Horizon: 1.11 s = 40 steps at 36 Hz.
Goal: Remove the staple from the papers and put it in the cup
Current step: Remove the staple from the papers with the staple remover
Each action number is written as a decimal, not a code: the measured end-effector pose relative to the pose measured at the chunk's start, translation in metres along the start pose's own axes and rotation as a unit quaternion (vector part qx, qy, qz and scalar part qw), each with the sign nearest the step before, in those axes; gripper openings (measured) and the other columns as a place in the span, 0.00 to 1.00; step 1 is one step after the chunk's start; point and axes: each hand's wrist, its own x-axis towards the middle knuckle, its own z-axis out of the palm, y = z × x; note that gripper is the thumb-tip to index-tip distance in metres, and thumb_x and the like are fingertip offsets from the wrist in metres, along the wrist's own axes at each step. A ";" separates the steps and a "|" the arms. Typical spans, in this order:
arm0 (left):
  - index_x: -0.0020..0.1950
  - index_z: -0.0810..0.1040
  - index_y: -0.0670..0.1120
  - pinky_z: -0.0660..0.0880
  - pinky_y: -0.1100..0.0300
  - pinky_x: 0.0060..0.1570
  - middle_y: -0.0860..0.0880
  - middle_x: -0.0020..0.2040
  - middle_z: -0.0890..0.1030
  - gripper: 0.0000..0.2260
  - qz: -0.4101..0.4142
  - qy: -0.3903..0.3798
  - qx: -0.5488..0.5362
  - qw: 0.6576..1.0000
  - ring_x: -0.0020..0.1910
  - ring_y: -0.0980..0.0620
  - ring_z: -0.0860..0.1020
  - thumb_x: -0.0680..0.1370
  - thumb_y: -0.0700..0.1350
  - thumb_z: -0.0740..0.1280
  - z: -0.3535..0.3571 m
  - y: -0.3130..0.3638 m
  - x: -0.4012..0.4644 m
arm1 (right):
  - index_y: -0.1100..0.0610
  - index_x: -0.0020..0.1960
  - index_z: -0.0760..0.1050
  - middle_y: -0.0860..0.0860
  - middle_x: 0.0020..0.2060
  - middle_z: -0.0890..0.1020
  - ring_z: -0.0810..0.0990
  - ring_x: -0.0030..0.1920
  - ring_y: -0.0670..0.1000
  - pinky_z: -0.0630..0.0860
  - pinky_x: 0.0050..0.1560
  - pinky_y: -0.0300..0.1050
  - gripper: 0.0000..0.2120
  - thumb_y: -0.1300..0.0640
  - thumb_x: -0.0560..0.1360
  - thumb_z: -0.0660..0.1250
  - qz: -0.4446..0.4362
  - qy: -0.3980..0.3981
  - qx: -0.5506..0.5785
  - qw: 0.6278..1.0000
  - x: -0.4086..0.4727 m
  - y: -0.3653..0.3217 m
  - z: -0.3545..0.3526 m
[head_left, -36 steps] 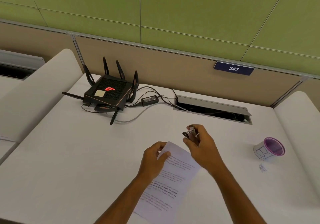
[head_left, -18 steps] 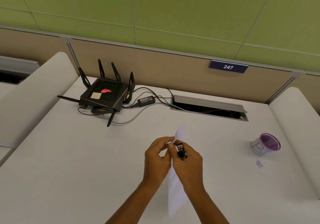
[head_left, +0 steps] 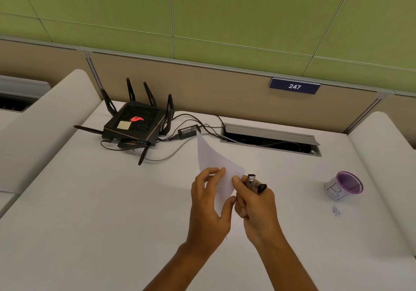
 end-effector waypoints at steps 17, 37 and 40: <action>0.73 0.66 0.64 0.83 0.54 0.63 0.57 0.71 0.76 0.23 -0.142 -0.045 0.002 0.989 0.65 0.51 0.80 0.80 0.54 0.70 -0.015 -0.022 -0.017 | 0.58 0.40 0.79 0.55 0.29 0.62 0.58 0.21 0.47 0.58 0.24 0.41 0.08 0.58 0.74 0.76 0.030 -0.059 0.131 0.989 -0.001 -0.004 0.003; 0.61 0.77 0.59 0.82 0.68 0.37 0.57 0.56 0.84 0.12 -0.320 -0.073 -0.132 0.935 0.52 0.53 0.85 0.84 0.42 0.68 -0.044 -0.048 0.015 | 0.44 0.56 0.84 0.45 0.52 0.88 0.77 0.42 0.47 0.75 0.43 0.43 0.12 0.52 0.73 0.79 -0.031 0.094 -0.121 0.988 0.032 0.050 -0.056; 0.61 0.77 0.59 0.82 0.67 0.38 0.58 0.55 0.84 0.12 -0.342 -0.079 -0.139 0.926 0.51 0.54 0.85 0.84 0.43 0.69 -0.045 -0.054 0.022 | 0.50 0.54 0.85 0.51 0.47 0.89 0.74 0.31 0.45 0.71 0.28 0.36 0.09 0.54 0.74 0.78 -0.007 0.072 -0.116 0.991 0.035 0.054 -0.060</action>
